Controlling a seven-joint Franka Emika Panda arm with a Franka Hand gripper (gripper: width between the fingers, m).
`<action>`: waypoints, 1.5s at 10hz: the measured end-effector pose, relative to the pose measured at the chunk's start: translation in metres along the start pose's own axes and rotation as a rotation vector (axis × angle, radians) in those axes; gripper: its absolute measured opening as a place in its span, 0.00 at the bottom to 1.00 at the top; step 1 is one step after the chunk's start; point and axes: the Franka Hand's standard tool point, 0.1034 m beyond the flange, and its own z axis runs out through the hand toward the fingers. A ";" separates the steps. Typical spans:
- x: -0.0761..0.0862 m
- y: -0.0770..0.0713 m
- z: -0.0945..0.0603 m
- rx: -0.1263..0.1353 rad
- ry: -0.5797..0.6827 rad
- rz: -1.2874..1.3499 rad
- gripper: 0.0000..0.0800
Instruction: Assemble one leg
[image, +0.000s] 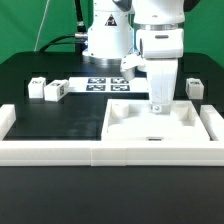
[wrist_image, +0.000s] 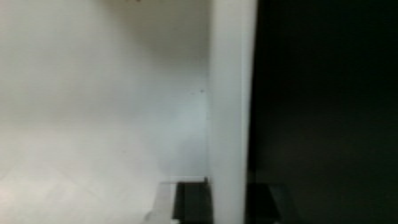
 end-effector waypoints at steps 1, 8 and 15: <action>-0.001 0.000 0.000 0.000 0.000 -0.048 0.08; 0.014 0.011 0.000 -0.008 0.008 -0.050 0.08; 0.014 0.011 0.001 0.002 0.005 -0.036 0.34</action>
Offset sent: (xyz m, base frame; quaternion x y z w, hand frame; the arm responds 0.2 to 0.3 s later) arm 0.0126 0.0183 -0.0040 0.0027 0.0131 -0.0480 0.9988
